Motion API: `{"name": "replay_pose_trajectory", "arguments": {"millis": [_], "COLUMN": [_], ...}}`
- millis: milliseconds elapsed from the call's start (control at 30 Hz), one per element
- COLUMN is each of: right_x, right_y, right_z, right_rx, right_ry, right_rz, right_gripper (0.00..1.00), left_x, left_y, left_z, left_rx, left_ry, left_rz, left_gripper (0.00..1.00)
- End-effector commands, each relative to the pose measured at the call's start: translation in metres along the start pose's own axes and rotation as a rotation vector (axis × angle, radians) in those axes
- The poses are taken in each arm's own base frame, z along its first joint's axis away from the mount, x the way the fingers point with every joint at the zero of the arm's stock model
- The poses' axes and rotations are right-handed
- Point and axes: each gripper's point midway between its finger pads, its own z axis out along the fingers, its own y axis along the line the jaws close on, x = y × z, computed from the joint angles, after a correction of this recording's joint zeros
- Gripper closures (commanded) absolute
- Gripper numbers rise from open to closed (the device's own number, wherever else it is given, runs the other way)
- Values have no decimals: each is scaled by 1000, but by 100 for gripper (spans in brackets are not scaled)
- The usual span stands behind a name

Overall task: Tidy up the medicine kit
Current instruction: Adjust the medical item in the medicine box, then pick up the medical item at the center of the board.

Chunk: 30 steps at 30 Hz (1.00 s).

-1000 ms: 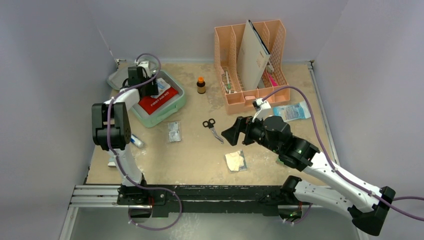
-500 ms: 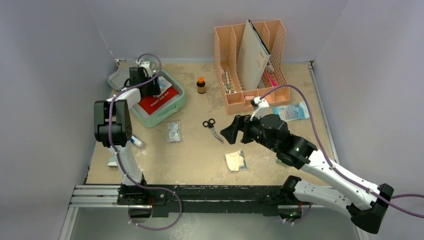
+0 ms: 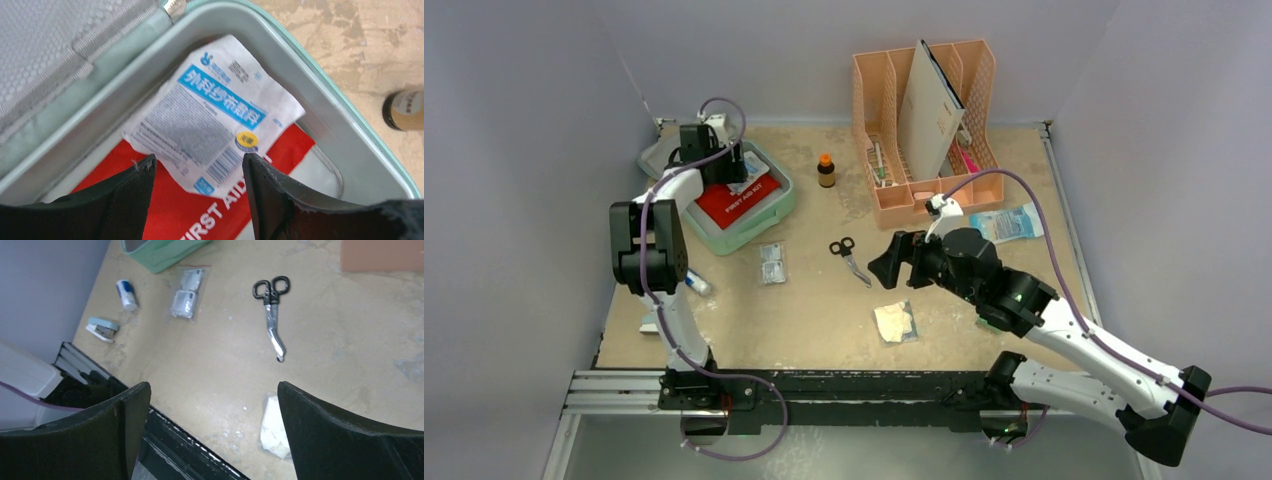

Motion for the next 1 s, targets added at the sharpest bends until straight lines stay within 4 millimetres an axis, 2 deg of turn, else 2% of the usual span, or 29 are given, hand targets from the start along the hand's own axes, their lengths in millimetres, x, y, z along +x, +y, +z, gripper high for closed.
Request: {"name": "replay_pose_trajectory", "arguments": {"millis": [0, 33, 133, 233, 400, 500, 600, 767, 967], "right_x": [-9, -10, -8, -1, 21, 36, 54, 82, 106], "right_y": [-19, -22, -24, -29, -46, -57, -67, -79, -94], "right_z": [-8, -8, -7, -3, 4, 6, 7, 3, -2], "right_rx": [136, 153, 174, 208, 270, 304, 336, 361, 401], "right_ry": [-18, -11, 42, 113, 199, 234, 283, 356, 406], "right_rz": [8, -8, -83, -141, -169, -155, -122, -89, -62], "right_gripper": [1, 1, 1, 1, 1, 1, 2, 6, 13], "left_x": [-40, -42, -42, -46, -47, -41, -20, 17, 60], "left_y": [-17, -23, -48, -65, -92, -106, -112, -138, -178], "left_z": [-48, -57, -88, -116, -166, -194, -217, -247, -258], "left_rx": [61, 86, 200, 235, 295, 326, 349, 424, 552], "left_ry": [-44, -40, -1, 7, -14, -37, -3, 76, 181], "left_rz": [45, 53, 70, 75, 64, 13, -33, -72, -9], "left_gripper": [33, 28, 23, 22, 18, 16, 15, 14, 14]}}
